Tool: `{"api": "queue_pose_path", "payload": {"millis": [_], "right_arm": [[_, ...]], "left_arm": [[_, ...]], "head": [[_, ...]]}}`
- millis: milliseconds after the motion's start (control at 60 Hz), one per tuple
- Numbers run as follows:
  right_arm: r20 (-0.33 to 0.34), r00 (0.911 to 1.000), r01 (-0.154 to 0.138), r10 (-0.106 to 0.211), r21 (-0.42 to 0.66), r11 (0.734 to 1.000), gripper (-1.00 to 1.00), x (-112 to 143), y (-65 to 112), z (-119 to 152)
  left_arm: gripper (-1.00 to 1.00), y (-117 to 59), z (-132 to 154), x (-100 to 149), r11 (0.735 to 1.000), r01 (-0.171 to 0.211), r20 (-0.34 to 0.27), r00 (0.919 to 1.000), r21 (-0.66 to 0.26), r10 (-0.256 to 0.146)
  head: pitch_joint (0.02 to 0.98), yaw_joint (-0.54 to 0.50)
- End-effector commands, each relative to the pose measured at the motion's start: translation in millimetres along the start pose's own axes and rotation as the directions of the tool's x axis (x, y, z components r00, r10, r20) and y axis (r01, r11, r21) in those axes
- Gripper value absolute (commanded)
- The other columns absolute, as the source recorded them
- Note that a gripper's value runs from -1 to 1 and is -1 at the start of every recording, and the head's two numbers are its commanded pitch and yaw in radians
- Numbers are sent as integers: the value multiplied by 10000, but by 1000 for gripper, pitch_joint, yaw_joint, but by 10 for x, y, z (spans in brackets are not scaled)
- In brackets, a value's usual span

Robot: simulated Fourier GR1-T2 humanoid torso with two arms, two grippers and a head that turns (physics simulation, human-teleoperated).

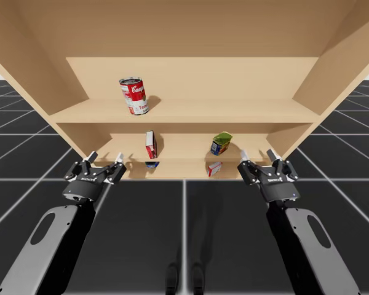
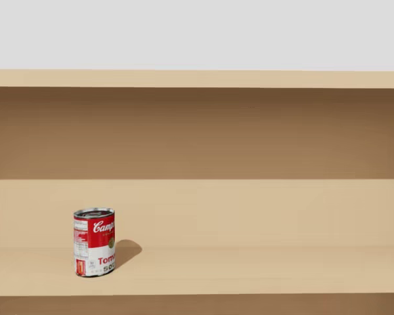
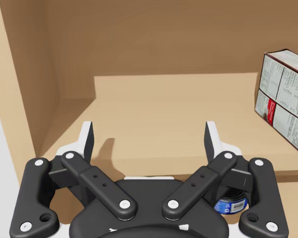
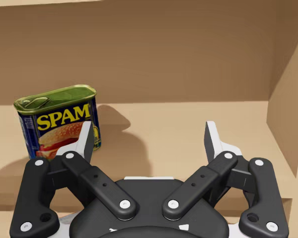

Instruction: Retrieve the tuna can from the shelves.

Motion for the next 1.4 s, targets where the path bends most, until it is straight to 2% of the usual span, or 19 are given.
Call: {"api": "queue_pose_path", "payload": {"millis": [17, 33, 67, 150, 567, 633, 667, 783, 933, 1050, 1183, 1200, 1300, 1367, 1400], "right_arm": [[366, 9993, -44, 58, -388, 9992, -1000, 0, 6, 17], [370, 9993, -97, 108, -319, 9994, -1000, 7, 4, 20], [395, 9992, 113, -105, -203, 9997, -1000, 28, -8, 20], [289, 9993, 222, -215, -240, 9995, -1000, 37, -51, 0], [298, 9993, 219, -207, -387, 9990, -1000, 34, -89, -27], [276, 9994, 208, -198, -363, 9991, -1000, 30, -85, -28], [256, 9995, 200, -191, -334, 9992, -1000, 29, -80, -28], [148, 9998, 157, -154, -267, 9995, -1000, 14, -69, -30], [55, 9999, 141, -140, -191, 9997, -1000, 5, -51, -29], [16, 9999, 114, -114, -161, 9998, -1000, -6, -43, -33], [-42, 10000, 46, -47, -134, 9999, -1000, -26, -26, -39], [-42, 10000, 36, -37, -134, 9999, -1000, -28, -23, -39], [-61, 10000, 61, -62, -148, 9999, -1000, -37, -22, -45], [-95, 9999, 99, -100, -167, 9998, -1000, -42, -20, -40], [-91, 9999, 105, -106, -166, 9998, -1000, -42, -21, -38]], "left_arm": [[-1000, 13, -2, 1, 9999, 1, 15, 10000, 110, -1], [-1000, 15, -3, 1, 9999, -3, 10, 10000, 130, 3], [-1000, 26, -5, 3, 9998, -44, 6, 10000, 190, 44], [-1000, 50, -12, 8, 9996, -108, -7, 9999, 276, 109], [-1000, 103, -39, 10, 9979, -131, -164, 9998, 634, 141], [-1000, 115, -43, 12, 9977, -145, -183, 9997, 661, 158], [-1000, 122, -43, 20, 9979, -331, -221, 9992, 564, 344], [-1000, 144, -45, 28, 9978, -434, -220, 9988, 496, 446], [-1000, 173, -48, 35, 9972, -548, -213, 9982, 500, 559], [-1000, 135, -42, 43, 9975, -623, -198, 9978, 339, 630], [-1000, 61, 3, 87, 9969, -787, -184, 9967, -75, 786], [-1000, 43, 22, 107, 9973, -726, -114, 9973, -113, 725], [-1000, 1, 147, 302, 9929, -1017, -70, 9948, -611, 1015], [-1000, -30, 298, 477, 9855, -1229, -326, 9923, -1169, 1199], [-1000, -35, 337, 512, 9853, -1182, -441, 9926, -1236, 1135]], "head": [[58, -19], [58, -19], [63, -18], [87, -17], [422, -4], [488, 21], [515, 38], [628, 116], [727, 222], [747, 266], [730, 252], [728, 252], [709, 255], [701, 251], [703, 248]]}}
